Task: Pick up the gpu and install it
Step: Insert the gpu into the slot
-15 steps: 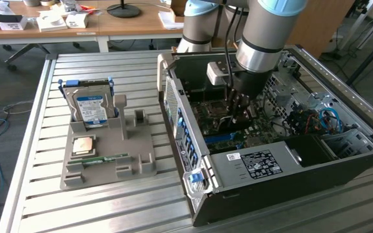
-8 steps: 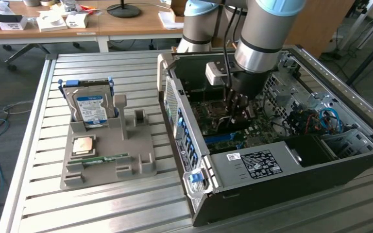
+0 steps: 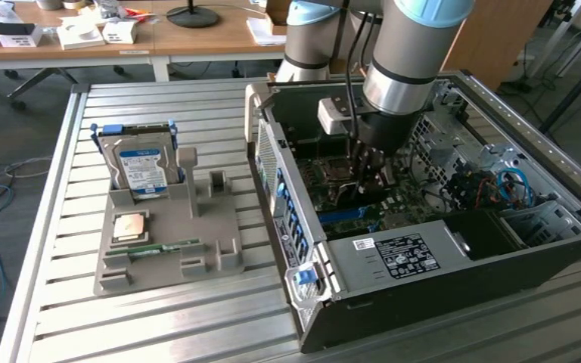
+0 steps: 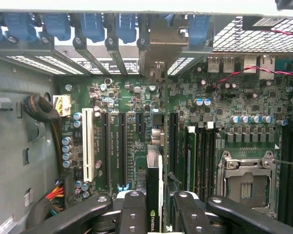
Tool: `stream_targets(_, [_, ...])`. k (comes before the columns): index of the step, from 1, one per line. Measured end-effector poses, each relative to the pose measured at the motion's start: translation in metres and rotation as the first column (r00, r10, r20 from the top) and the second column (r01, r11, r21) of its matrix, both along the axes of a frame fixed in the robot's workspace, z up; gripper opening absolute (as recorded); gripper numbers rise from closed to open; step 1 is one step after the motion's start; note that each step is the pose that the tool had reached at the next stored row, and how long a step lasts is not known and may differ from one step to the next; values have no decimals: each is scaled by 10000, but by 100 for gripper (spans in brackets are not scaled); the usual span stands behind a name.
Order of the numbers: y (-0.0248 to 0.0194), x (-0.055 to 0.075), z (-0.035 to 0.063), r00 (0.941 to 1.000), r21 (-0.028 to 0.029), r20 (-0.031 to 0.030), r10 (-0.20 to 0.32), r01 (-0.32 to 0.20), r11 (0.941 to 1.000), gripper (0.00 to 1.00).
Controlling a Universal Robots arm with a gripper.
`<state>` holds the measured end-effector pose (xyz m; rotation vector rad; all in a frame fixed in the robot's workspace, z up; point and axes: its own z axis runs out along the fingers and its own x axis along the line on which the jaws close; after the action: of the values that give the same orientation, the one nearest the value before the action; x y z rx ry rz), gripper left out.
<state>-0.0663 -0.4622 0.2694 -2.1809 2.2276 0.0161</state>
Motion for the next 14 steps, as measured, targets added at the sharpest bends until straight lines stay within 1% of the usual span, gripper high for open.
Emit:
stream_targets(4, [1,0,-9,10000,6,3,-2,2,10000,26])
stream_targets(9, [0,-1,-21,10000,1,1,-2,2,10000,26])
stream_targets(14, [0,-1,-52,10000,2,1,-2,2,10000,26])
